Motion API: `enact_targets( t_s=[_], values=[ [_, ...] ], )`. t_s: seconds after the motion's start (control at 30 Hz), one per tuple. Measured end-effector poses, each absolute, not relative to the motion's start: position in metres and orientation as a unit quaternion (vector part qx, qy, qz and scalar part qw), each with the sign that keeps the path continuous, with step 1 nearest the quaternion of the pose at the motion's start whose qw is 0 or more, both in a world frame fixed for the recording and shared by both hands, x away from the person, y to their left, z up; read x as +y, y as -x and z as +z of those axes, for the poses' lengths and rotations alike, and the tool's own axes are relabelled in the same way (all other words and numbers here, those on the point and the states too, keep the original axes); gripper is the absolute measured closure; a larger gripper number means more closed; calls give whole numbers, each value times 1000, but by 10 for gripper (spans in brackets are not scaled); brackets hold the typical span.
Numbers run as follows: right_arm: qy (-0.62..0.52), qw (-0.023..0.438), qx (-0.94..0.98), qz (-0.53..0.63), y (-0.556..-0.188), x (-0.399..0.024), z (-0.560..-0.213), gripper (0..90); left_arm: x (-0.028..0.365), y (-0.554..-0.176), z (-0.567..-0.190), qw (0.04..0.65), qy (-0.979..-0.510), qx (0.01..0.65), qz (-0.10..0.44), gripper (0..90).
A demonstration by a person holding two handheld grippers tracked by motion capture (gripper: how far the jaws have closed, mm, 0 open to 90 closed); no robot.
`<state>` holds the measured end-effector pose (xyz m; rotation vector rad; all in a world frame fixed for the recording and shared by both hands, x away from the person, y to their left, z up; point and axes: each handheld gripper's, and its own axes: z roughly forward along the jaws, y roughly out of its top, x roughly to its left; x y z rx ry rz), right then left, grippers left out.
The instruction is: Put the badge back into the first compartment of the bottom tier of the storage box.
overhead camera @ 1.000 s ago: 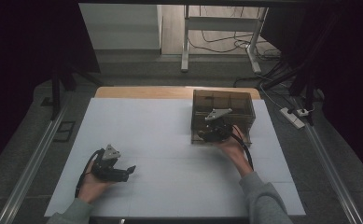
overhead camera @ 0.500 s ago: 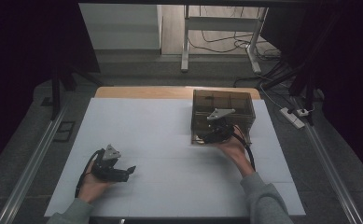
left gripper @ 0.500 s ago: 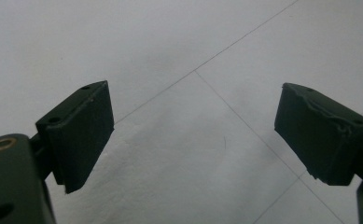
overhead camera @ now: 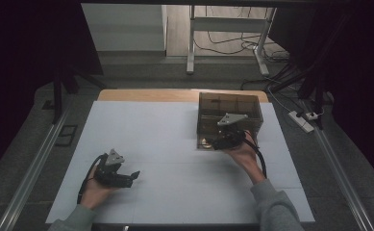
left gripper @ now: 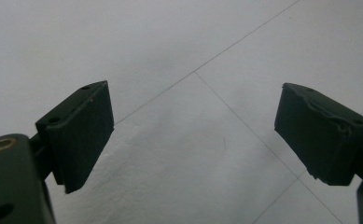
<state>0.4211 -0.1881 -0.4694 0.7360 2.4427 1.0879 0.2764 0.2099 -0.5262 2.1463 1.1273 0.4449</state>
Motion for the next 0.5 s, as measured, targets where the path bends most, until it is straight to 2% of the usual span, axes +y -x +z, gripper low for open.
enact_targets(
  t_s=[0.5],
  values=[
    [-269,189,859,393,-397,-213,-466,238,210,-276,-526,335,-821,430,168,123]
  ],
)
